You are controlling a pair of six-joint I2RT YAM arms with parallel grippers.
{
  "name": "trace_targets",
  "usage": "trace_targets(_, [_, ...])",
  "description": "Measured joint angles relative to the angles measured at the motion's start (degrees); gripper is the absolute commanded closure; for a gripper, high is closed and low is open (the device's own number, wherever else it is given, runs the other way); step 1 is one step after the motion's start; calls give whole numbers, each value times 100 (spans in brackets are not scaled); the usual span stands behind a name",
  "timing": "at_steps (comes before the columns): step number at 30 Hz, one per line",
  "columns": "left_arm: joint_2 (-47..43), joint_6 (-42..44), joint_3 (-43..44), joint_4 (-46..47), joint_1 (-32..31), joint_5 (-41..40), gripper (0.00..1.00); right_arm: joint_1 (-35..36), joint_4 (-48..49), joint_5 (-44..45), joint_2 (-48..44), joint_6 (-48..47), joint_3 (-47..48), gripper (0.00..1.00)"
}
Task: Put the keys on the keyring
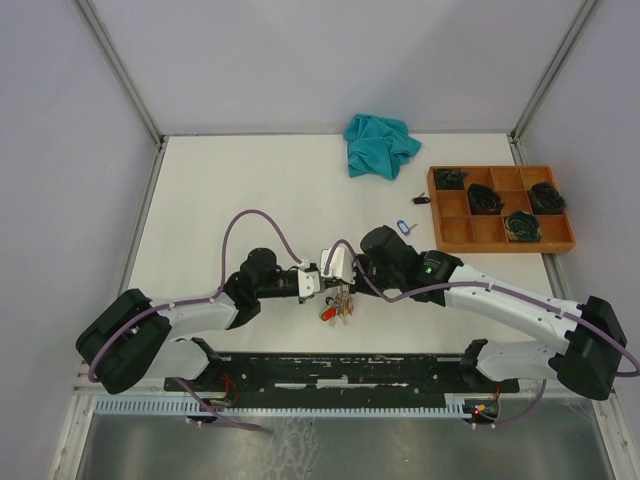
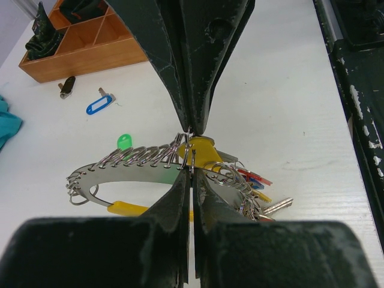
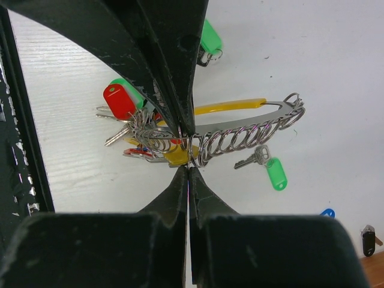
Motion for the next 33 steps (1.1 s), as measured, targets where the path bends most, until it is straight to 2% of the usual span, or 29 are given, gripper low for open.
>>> trace_targets(33, [0,0,4,-125,2,13,97,-7,42,-146,127,-11,0,99])
